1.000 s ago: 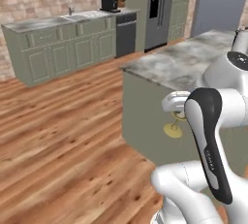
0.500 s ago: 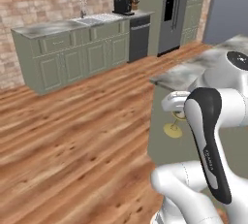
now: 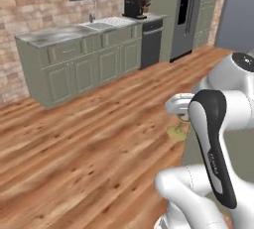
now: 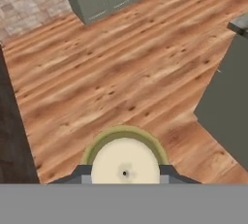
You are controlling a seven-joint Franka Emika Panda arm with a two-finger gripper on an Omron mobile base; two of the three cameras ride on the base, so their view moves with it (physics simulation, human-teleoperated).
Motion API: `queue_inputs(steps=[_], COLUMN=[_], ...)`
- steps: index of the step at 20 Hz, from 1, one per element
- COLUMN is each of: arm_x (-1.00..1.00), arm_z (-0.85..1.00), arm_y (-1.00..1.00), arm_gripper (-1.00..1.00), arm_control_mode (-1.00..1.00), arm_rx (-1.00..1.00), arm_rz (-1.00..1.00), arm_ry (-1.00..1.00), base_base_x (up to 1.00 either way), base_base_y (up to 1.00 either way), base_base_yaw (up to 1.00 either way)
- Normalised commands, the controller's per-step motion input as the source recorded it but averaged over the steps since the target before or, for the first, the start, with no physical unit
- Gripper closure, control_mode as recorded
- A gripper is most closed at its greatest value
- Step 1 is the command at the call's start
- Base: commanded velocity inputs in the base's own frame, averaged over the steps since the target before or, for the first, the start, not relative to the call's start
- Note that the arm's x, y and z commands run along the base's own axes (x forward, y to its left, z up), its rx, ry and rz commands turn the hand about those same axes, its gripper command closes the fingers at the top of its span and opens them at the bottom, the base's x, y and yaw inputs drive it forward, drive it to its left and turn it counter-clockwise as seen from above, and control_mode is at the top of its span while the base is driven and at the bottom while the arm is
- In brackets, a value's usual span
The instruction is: Pick the candle and candle from the dining table and place them in the open cabinet. Close the cabinet after placing the objects.
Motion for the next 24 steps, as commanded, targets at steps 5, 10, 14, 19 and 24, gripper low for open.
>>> queue_inputs(steps=[5,10,14,19,24], arm_x=[0.00,0.00,0.00,0.00,0.00], arm_z=[0.00,0.00,0.00,0.00,0.00], arm_y=[0.00,0.00,0.00,0.00,0.00], arm_gripper=[1.00,1.00,1.00,1.00,1.00], arm_control_mode=[1.00,1.00,1.00,1.00,1.00], arm_rx=[0.00,0.00,0.00,0.00,0.00], arm_rz=[0.00,0.00,0.00,0.00,0.00], arm_ry=[0.00,0.00,0.00,0.00,0.00], base_base_x=[1.00,1.00,1.00,1.00,1.00], base_base_y=[0.10,0.10,0.17,0.14,0.16], base_base_yaw=[-0.20,-0.19,-0.12,-0.08,-0.08])
